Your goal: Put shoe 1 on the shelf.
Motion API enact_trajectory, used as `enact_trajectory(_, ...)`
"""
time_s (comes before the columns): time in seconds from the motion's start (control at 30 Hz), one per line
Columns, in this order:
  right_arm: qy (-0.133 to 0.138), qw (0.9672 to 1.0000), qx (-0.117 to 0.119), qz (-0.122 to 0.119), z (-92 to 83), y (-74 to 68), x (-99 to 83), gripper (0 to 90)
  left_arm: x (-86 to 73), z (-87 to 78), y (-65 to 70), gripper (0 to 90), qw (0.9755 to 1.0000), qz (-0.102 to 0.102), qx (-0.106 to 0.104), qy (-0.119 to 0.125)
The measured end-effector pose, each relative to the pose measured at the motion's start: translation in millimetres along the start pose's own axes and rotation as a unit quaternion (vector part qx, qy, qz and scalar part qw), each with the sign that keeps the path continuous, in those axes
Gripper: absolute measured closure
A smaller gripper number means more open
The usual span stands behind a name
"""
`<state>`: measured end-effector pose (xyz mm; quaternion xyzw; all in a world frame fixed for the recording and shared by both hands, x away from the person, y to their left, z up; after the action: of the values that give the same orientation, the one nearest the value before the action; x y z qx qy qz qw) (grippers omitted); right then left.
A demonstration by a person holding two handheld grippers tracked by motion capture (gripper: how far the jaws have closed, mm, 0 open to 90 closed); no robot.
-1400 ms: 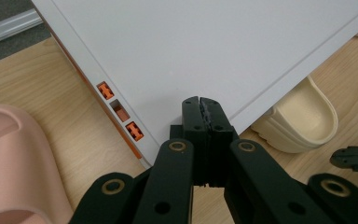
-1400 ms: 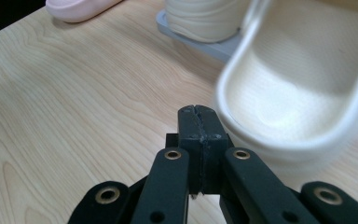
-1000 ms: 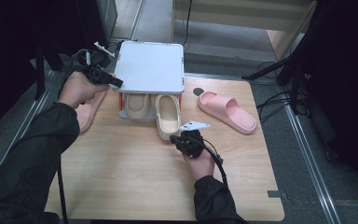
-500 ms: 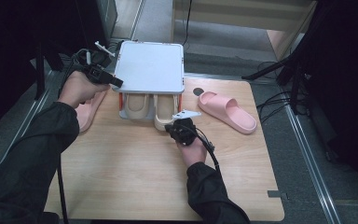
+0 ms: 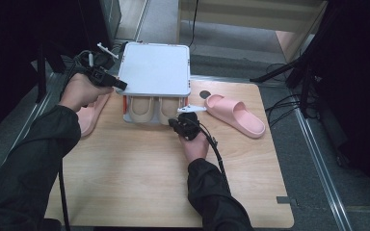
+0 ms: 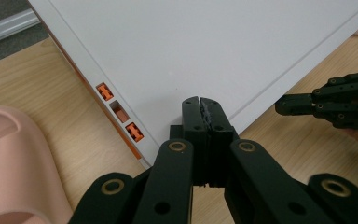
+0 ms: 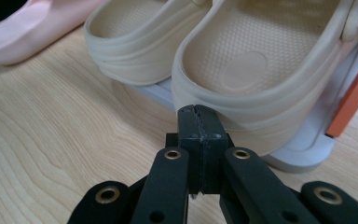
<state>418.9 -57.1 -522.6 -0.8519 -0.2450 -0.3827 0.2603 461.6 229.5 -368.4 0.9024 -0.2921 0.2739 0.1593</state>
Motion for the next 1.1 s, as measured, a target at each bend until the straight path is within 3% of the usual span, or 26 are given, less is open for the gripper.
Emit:
enact_trajectory(0.23,-0.004,1.0,-0.001,0.004,1.4,2.2,3.6,90.0,-0.7,-0.1,0.2,88.3,1.0,0.003,-0.002,0.004)
enact_trajectory(0.37,-0.004,0.9997,0.017,0.019,-7.1,3.1,4.8,90.0,-0.9,0.0,0.0,86.3,1.0,0.001,-0.006,0.008)
enact_trajectory(0.43,0.0,0.9993,0.026,0.028,-13.8,4.1,4.2,90.0,0.1,-0.2,-0.3,78.6,0.9998,-0.007,-0.016,0.01)
enact_trajectory(0.5,0.002,0.9996,0.018,0.022,-21.2,3.6,2.8,90.0,1.1,-0.8,0.1,71.1,0.9991,-0.022,-0.033,0.013)
enact_trajectory(0.67,-0.005,0.9998,0.017,0.002,-36.7,3.7,0.1,86.6,3.0,-9.8,2.5,60.7,0.9991,-0.02,-0.025,0.026)
enact_trajectory(0.83,-0.007,0.9988,0.047,0.011,-52.0,4.8,-0.4,78.3,1.6,-20.8,6.1,52.8,0.9993,-0.021,-0.015,0.028)
enact_trajectory(0.93,-0.003,0.9984,0.057,0.004,-62.2,2.4,-0.4,70.3,-1.1,-26.7,7.4,47.6,0.9996,-0.018,-0.011,0.019)
enact_trajectory(1.1,-0.006,0.9969,0.078,-0.007,-77.0,-3.8,-6.5,60.3,-8.5,-35.0,7.7,43.0,0.9994,-0.023,-0.009,0.022)
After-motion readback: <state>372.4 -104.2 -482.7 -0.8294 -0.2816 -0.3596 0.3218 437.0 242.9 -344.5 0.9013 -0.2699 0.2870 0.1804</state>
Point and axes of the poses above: each handheld gripper's, and its own axes: z roughly forward along the jaws, x roughly out of its top, y roughly to its right, the point moved 1 cm from there along z, roughly forward along the jaws, and after that the axes turned 4 degrees about z, right-handed, at the moved point
